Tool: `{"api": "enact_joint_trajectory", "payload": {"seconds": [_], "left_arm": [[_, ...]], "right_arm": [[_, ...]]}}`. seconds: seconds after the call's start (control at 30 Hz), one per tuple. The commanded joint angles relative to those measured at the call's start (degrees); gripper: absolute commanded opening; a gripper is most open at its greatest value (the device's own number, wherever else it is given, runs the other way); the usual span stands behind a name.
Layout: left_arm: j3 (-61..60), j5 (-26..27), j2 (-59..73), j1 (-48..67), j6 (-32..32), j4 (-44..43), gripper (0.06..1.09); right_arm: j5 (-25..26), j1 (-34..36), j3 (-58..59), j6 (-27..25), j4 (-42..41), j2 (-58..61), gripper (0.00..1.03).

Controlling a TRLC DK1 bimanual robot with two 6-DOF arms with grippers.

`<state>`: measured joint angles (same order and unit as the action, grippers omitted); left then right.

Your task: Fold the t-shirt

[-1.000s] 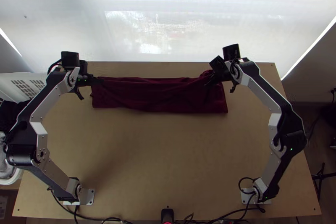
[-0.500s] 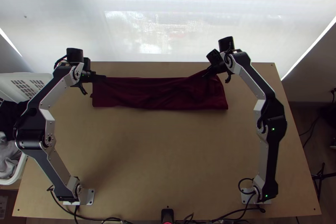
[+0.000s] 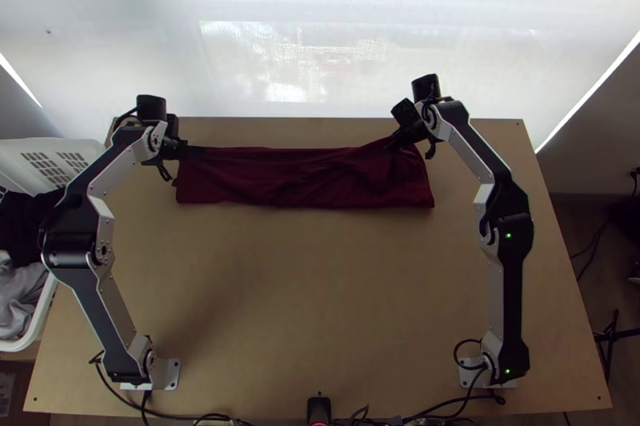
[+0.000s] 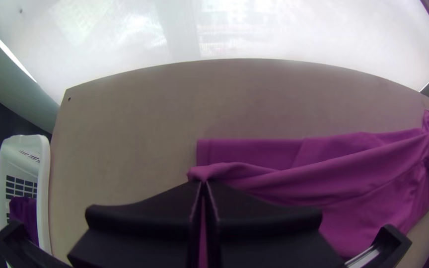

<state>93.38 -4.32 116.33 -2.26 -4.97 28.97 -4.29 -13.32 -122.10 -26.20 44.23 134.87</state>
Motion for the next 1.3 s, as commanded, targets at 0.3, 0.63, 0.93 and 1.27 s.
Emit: {"api": "enact_joint_trajectory", "payload": {"seconds": [0.3,0.63,0.93,1.27], "left_arm": [[0.83,-0.08,3.29,0.06,0.84,-0.76,0.30],[-2.15,0.54,-4.10,-0.02,5.32,8.56,0.80],[-7.69,0.98,-6.73,-0.46,6.55,10.05,0.81],[-5.76,0.98,-2.69,-0.55,8.05,9.00,0.81]], "right_arm": [[0.08,0.67,-1.29,1.15,0.68,2.94,0.25],[-1.24,-0.83,4.42,4.13,2.88,-8.22,0.99],[-2.56,-8.91,17.69,6.16,0.42,-19.38,0.99],[-2.47,-11.73,30.08,5.28,-6.08,-19.20,0.99]]}}
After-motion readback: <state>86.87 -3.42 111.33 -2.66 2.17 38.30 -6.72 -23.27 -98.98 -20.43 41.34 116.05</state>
